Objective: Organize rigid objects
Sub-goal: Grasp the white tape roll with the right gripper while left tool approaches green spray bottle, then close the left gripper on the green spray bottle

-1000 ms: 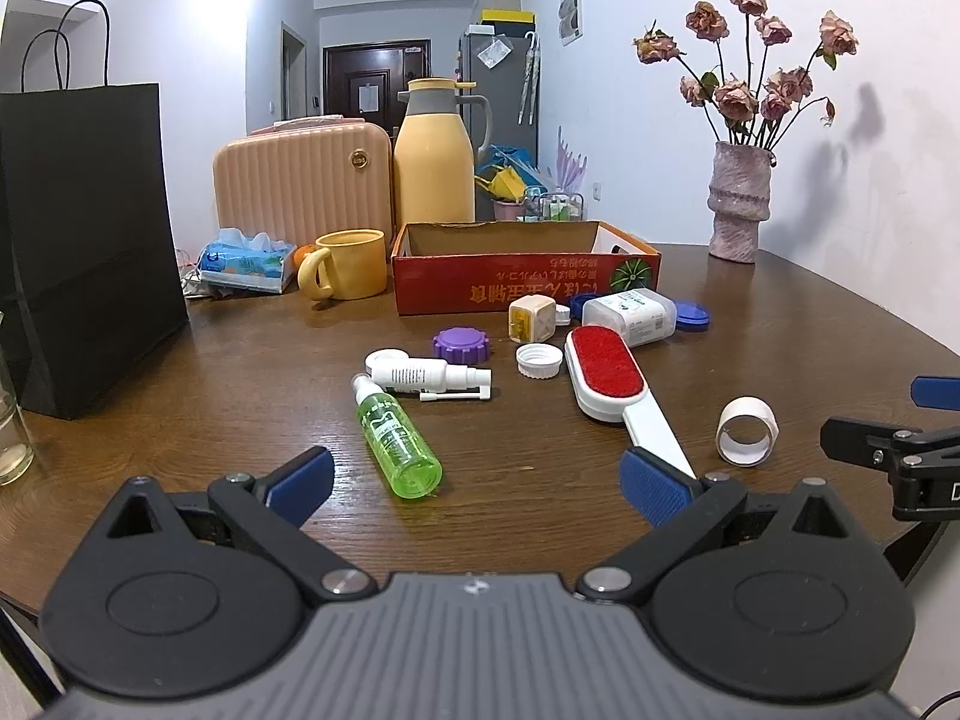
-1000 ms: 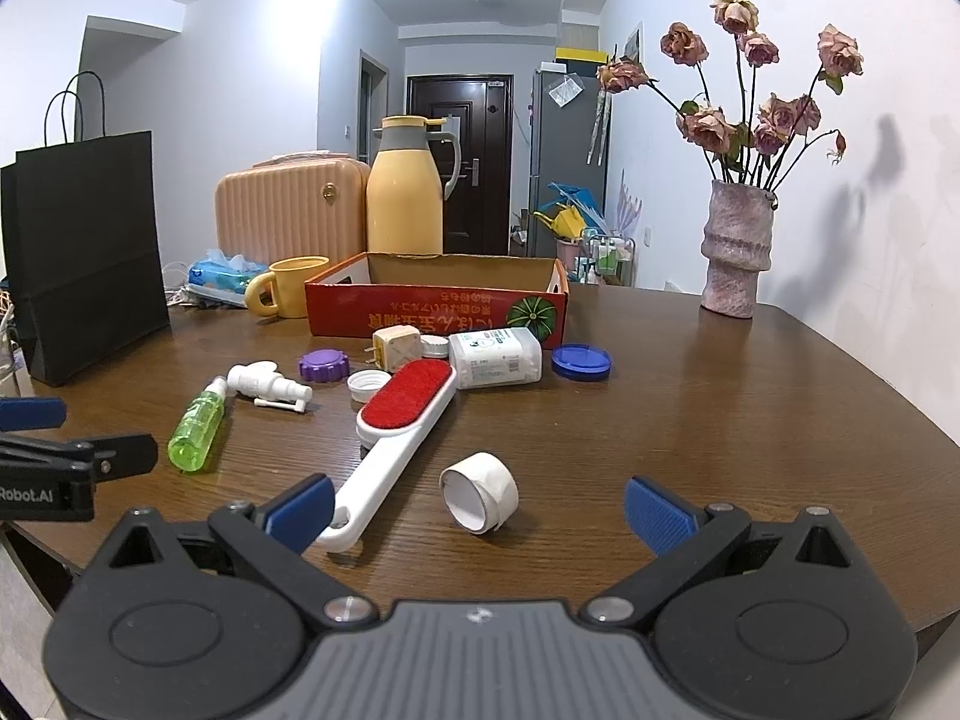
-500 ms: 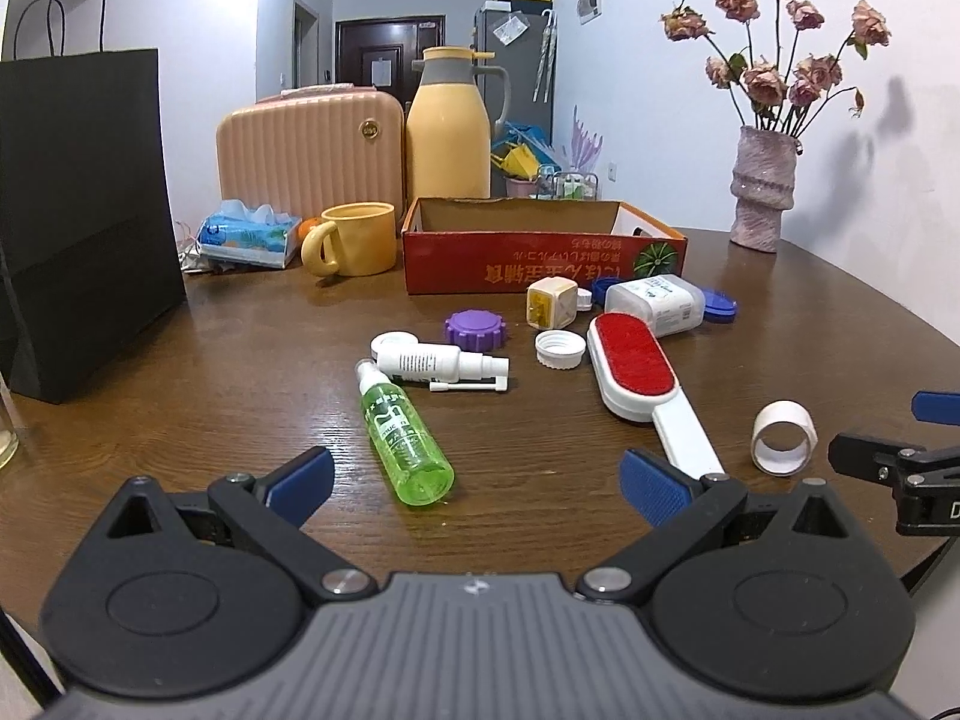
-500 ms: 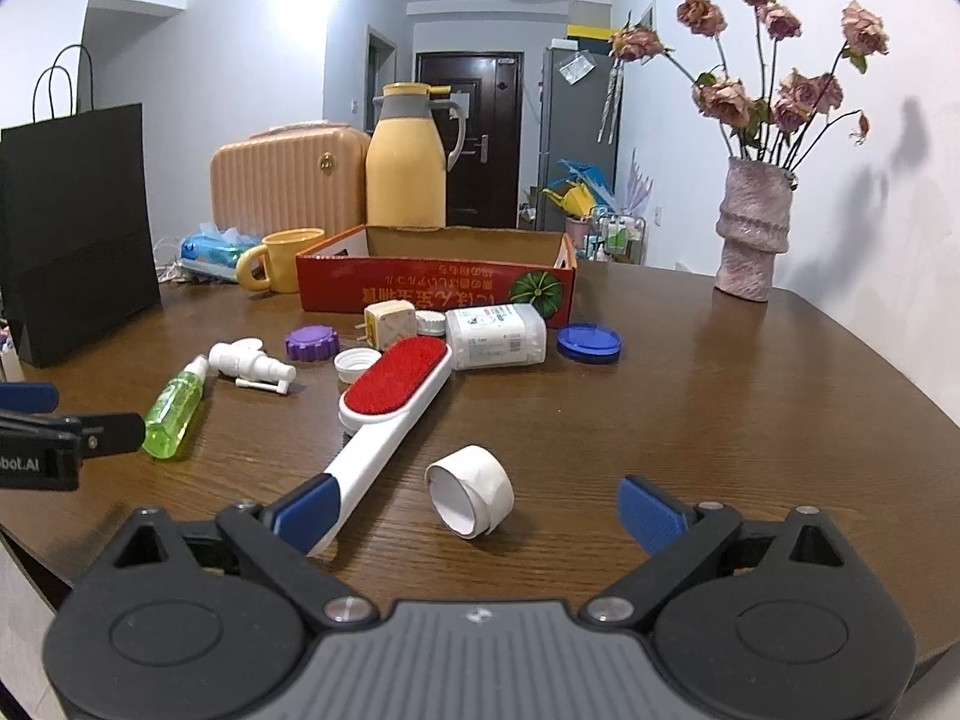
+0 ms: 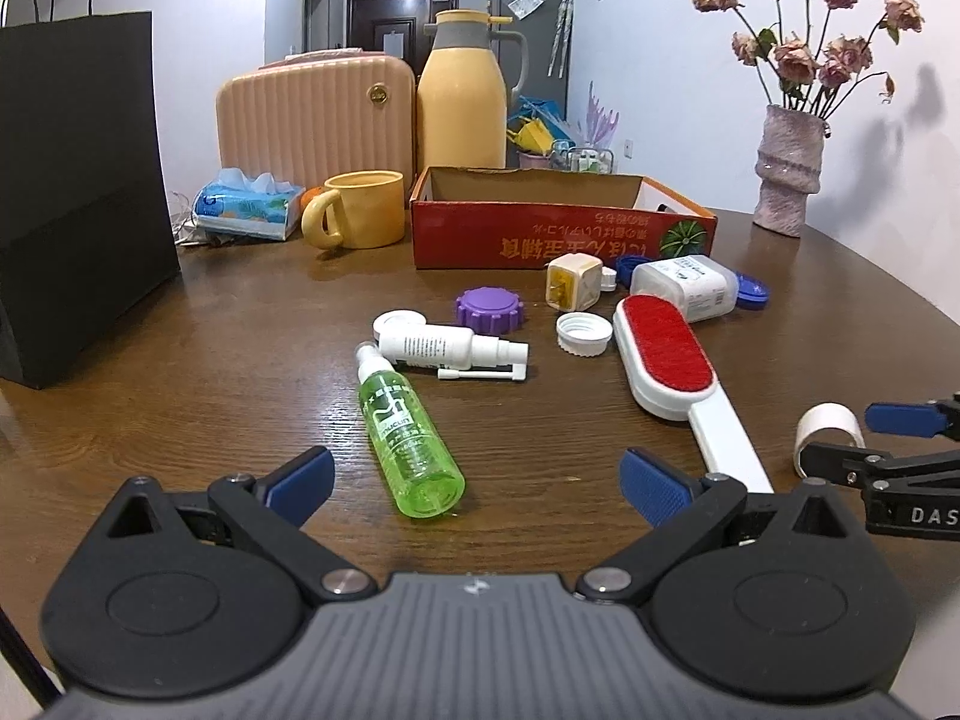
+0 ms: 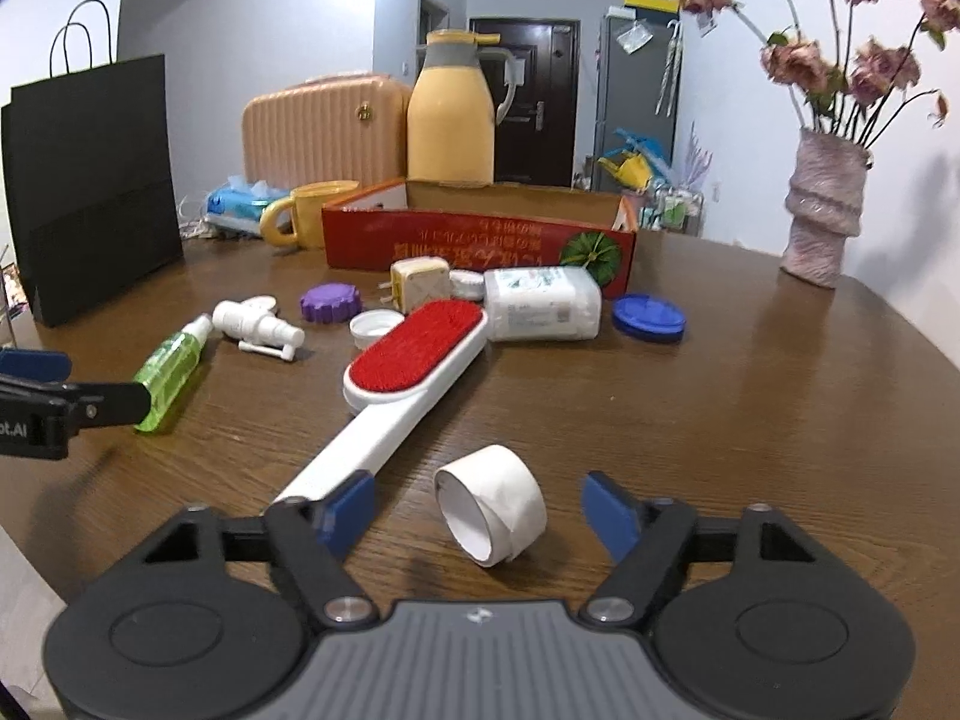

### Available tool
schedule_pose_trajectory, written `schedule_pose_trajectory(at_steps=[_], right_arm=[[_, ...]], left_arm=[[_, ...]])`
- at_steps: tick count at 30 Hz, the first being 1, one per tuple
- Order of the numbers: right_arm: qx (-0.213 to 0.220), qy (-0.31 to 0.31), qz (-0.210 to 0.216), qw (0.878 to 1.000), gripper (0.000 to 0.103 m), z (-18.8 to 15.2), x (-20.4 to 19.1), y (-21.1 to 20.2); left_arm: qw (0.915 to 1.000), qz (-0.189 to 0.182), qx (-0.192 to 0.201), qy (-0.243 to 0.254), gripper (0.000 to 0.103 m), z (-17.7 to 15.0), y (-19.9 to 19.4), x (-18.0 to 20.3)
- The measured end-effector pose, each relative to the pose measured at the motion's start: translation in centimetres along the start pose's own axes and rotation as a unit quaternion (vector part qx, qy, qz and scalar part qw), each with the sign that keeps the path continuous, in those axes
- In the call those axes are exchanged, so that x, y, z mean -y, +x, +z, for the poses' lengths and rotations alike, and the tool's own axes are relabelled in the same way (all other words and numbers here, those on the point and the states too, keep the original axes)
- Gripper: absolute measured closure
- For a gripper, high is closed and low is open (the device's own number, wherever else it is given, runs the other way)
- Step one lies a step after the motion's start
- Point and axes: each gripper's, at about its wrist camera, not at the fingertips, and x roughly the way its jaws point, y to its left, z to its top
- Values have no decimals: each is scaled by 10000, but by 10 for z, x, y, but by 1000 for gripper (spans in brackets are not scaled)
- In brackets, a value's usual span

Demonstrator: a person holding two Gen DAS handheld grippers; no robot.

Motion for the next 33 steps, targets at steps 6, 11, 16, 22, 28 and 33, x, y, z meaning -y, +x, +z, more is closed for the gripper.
schedule_pose_trajectory(at_steps=[6,11,16,22,28,33], right_arm=[[-170,-35,136,9998,46,3,4,23],[-235,-24,279,9993,63,5,8,33],[-243,-41,446,9987,64,6,9,37],[-164,125,473,9987,64,5,14,36],[-45,277,383,9989,64,8,20,34],[6,338,320,9989,64,9,25,33]], left_arm=[[9999,63,-83,-62,0,2,11,-2],[9998,89,-153,-69,0,2,17,-2],[9997,110,-205,-86,0,2,21,-2],[9994,244,-234,-104,0,7,26,-5],[9974,563,-360,-266,0,22,44,-16],[9948,810,-483,-390,0,32,58,-23]])
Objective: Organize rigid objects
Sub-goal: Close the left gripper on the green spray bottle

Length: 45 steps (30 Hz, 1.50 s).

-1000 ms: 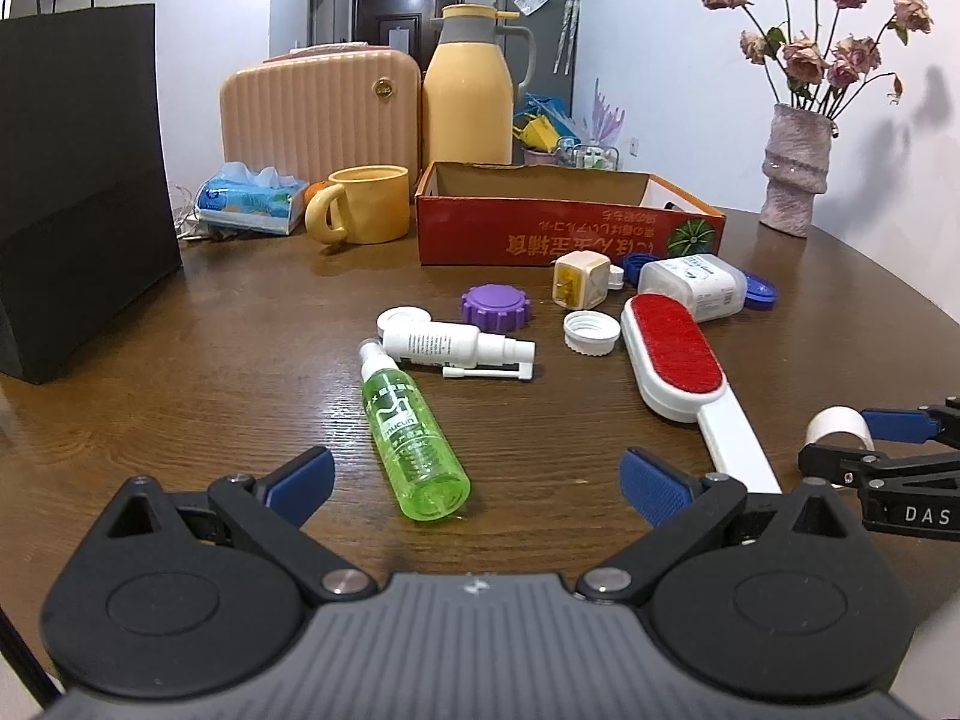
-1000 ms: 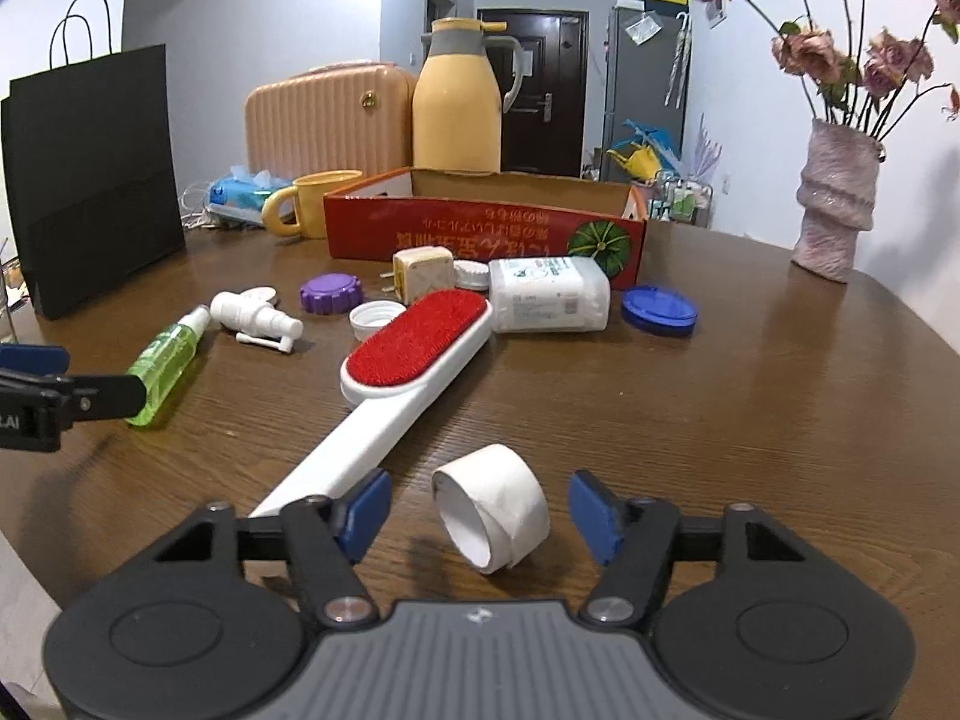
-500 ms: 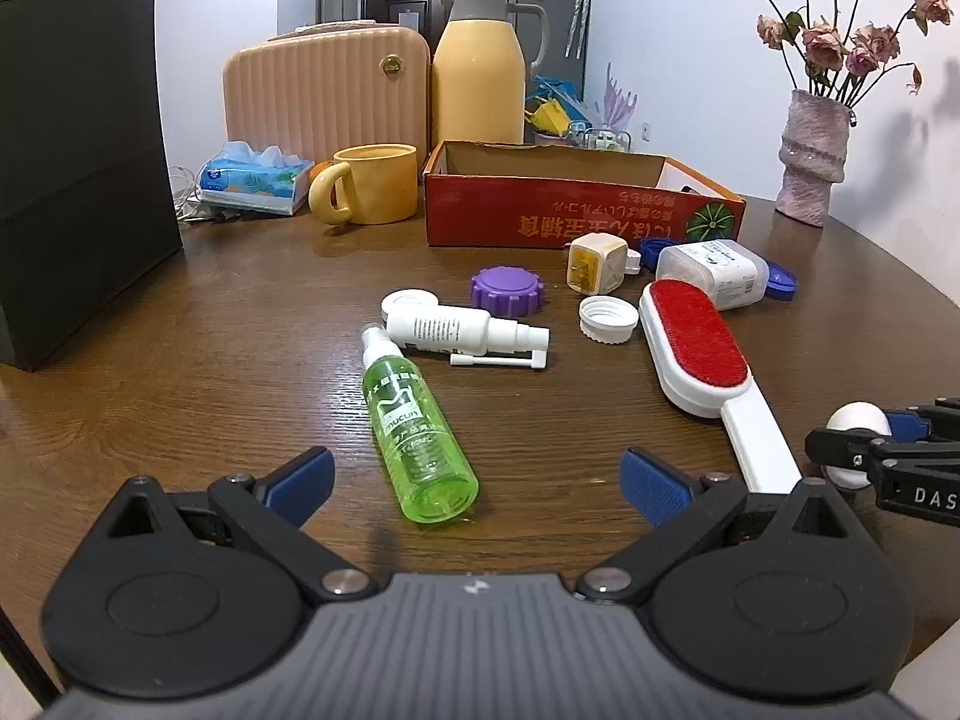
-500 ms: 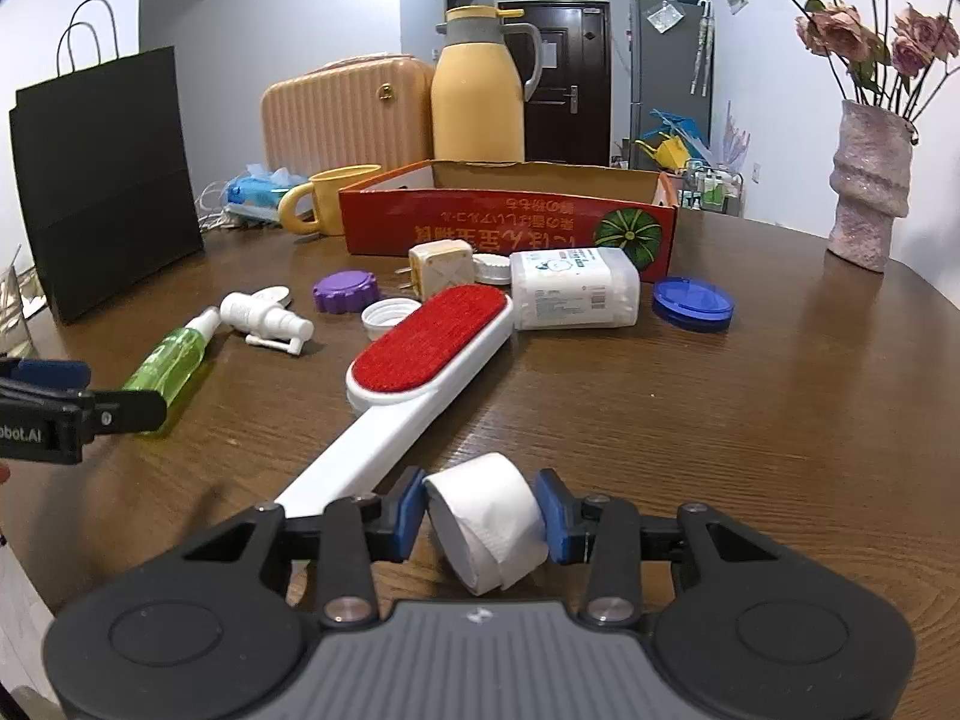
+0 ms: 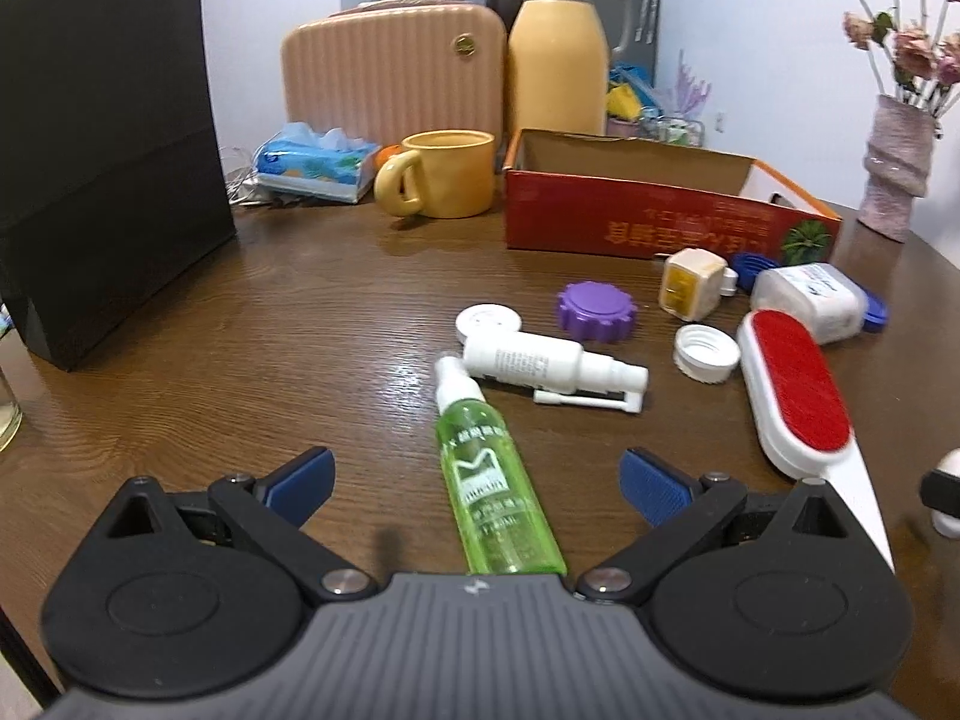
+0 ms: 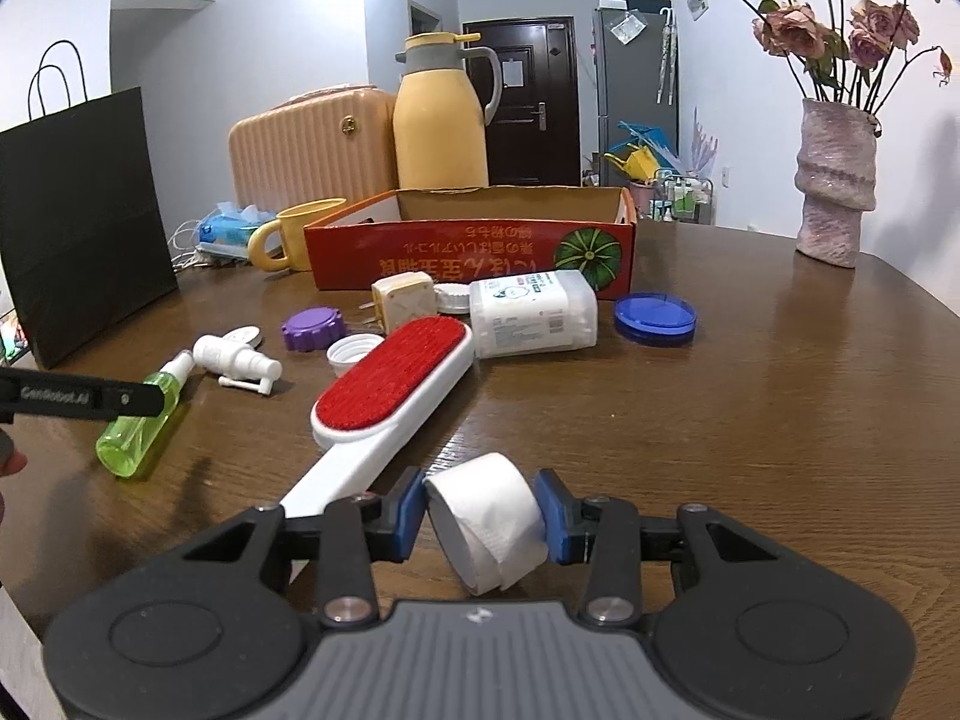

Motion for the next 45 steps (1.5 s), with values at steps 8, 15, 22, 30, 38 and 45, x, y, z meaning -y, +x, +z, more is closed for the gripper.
schedule_pose_trajectory(at_steps=[8,15,22,30,38,45], right_arm=[[42,67,-78,9999,64,1,4,1],[66,91,-128,9999,64,1,6,1],[94,81,-146,9998,64,1,6,0],[109,71,-185,9997,64,3,6,0],[151,66,-235,9996,64,6,6,-1],[220,56,-249,9994,64,14,5,0]], left_arm=[[9993,313,-198,-43,1,3,18,3],[9985,236,-420,-254,25,-1,28,-1],[9987,209,-387,-265,52,-4,28,0],[9991,165,-293,-243,71,-5,25,-4],[9992,180,-183,-292,71,1,19,-10],[9996,101,-22,-257,71,12,10,-12]])
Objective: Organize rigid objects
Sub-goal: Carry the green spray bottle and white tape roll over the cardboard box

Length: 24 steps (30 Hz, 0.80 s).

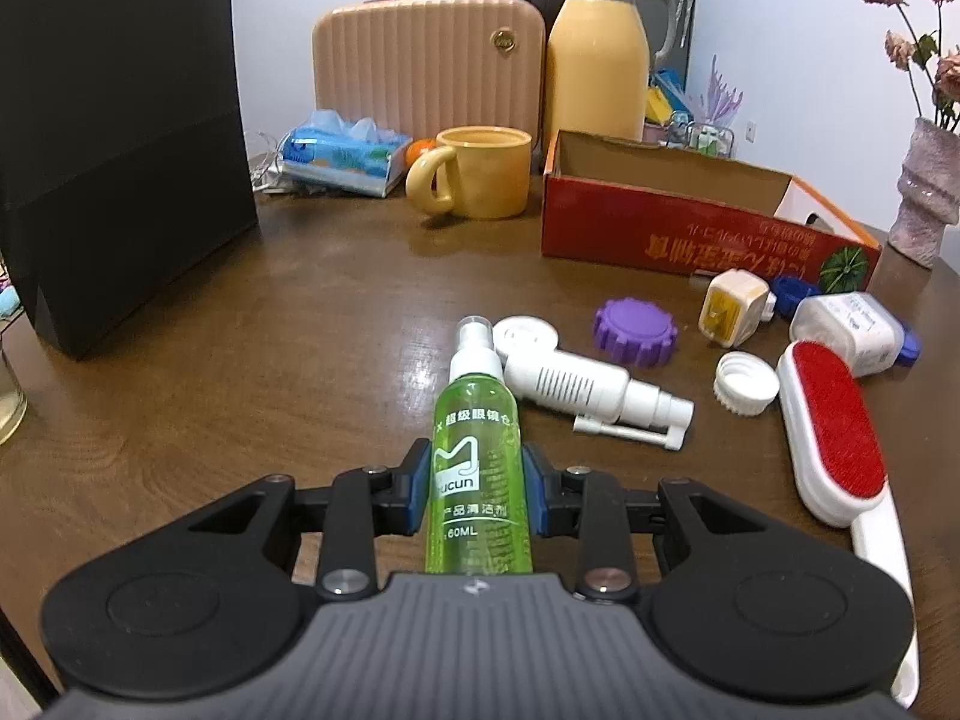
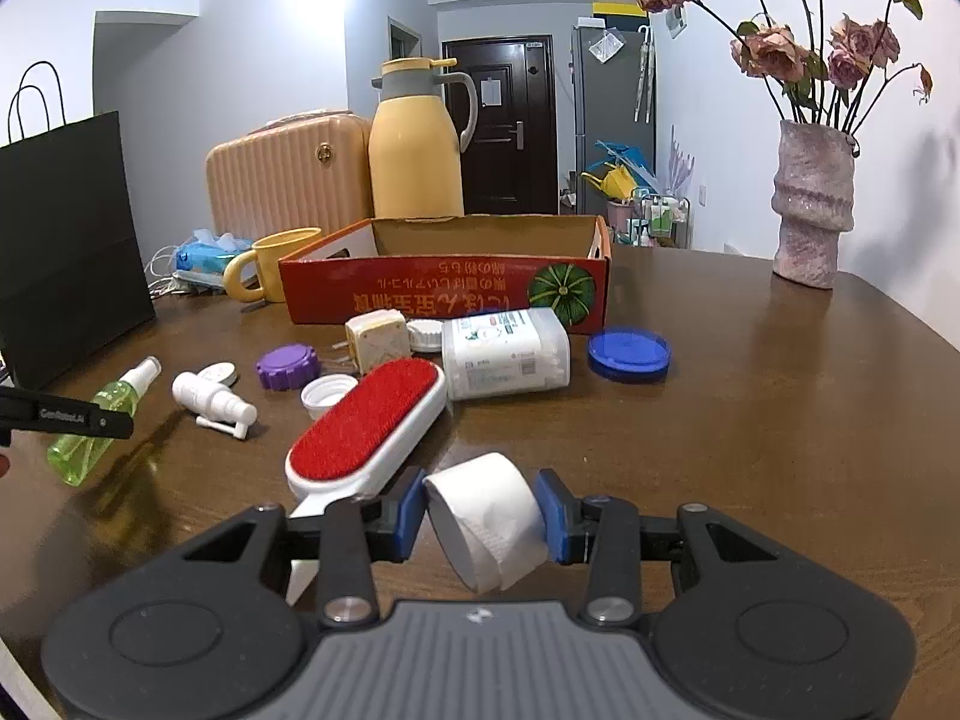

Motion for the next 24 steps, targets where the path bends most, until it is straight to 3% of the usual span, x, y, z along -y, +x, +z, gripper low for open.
schedule_pose_trajectory(at_steps=[24], right_arm=[[612,-12,-112,9981,64,68,5,25]], left_arm=[[9958,-575,643,311,71,69,-5,48]])
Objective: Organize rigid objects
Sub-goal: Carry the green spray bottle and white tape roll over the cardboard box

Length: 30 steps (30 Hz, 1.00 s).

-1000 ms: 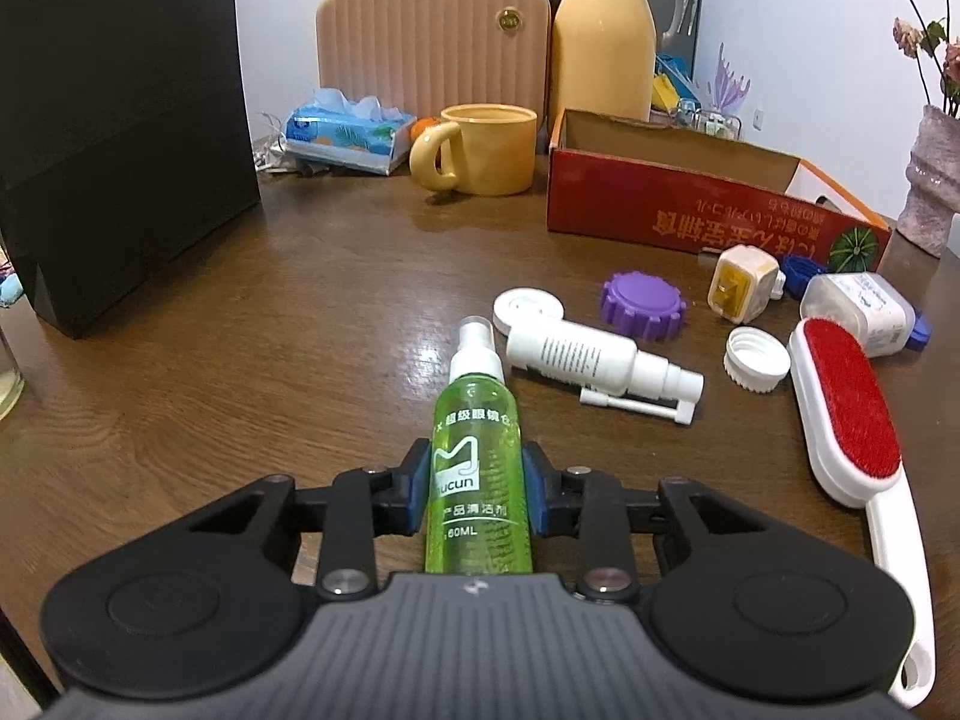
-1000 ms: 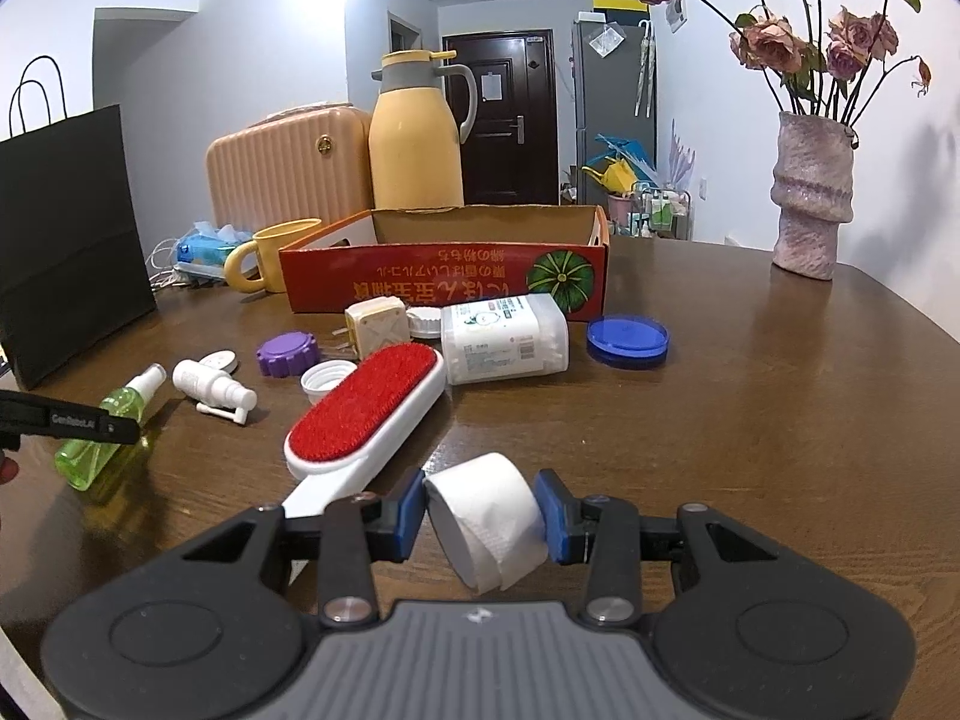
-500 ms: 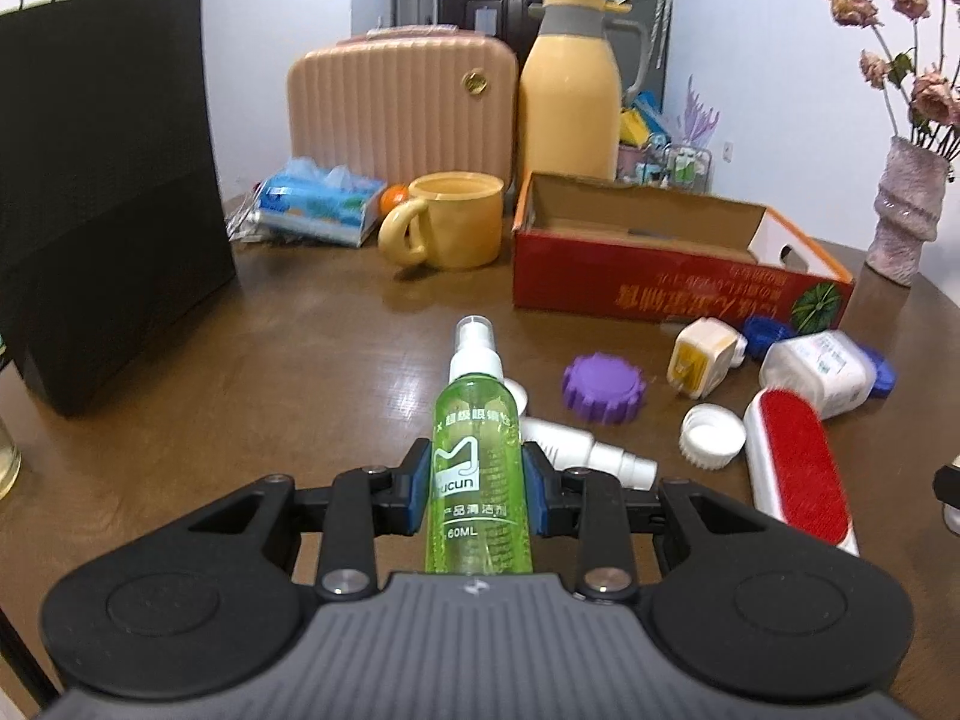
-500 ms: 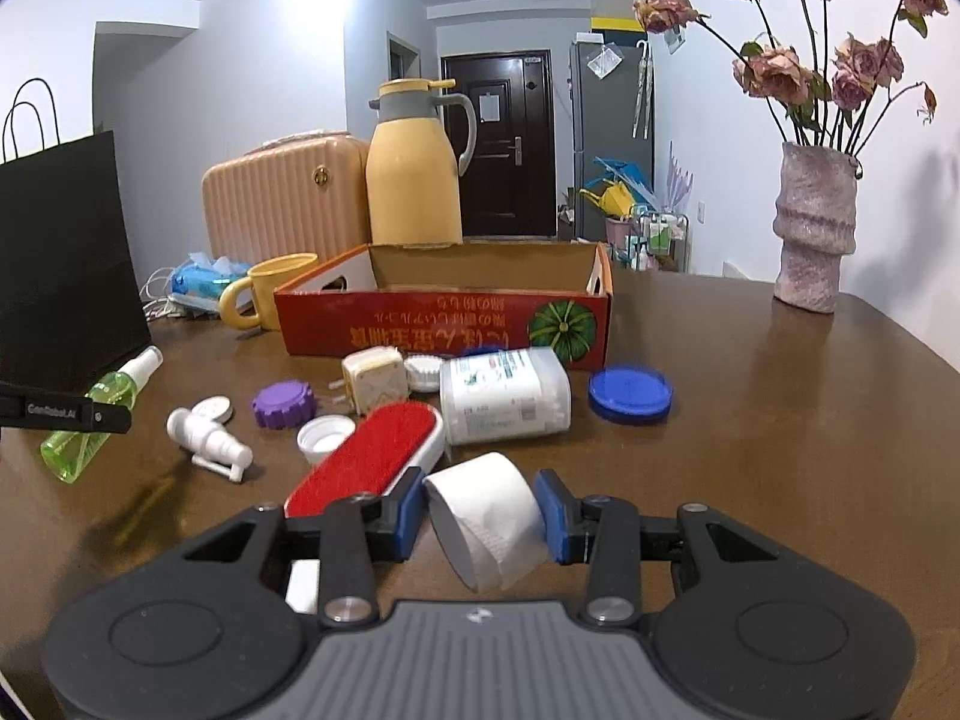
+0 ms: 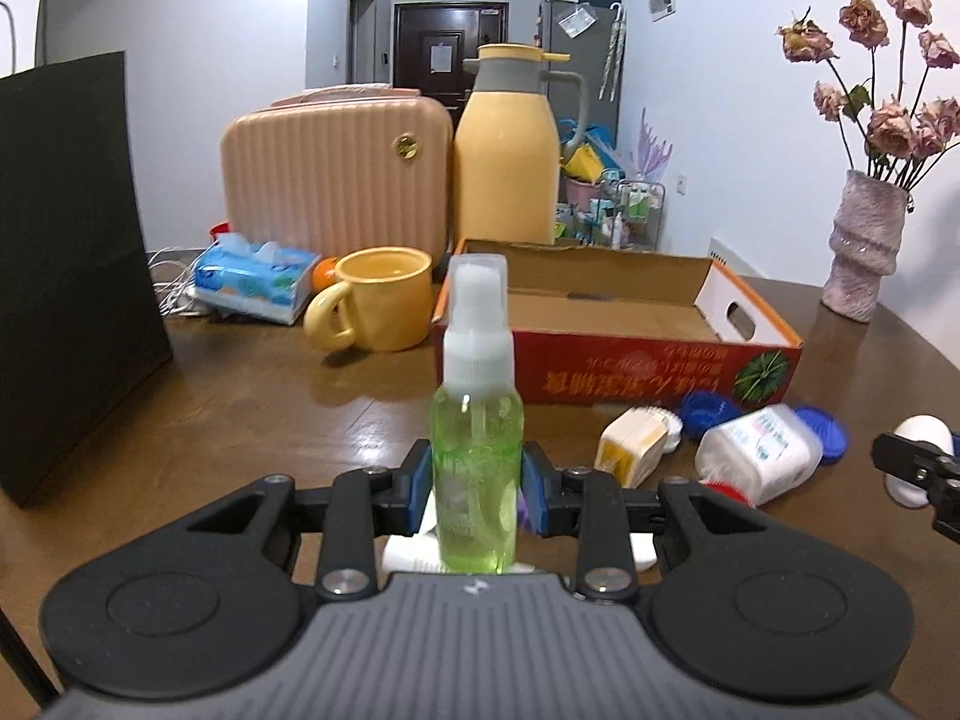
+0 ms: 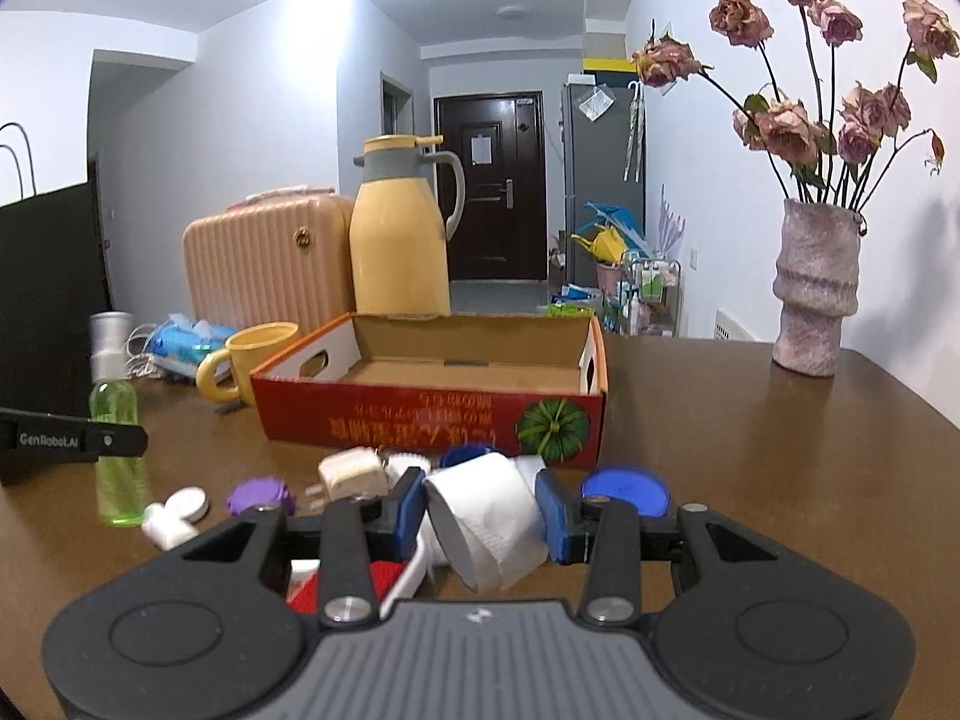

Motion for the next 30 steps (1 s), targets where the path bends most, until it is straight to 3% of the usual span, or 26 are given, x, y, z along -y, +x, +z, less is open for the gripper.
schedule_pose_trajectory(at_steps=[12,30], right_arm=[[248,-9,-63,9997,64,35,5,28],[301,162,-113,9994,64,72,19,91]], left_arm=[[9996,-210,195,-70,71,37,24,18],[9988,-204,378,-240,71,78,74,34]])
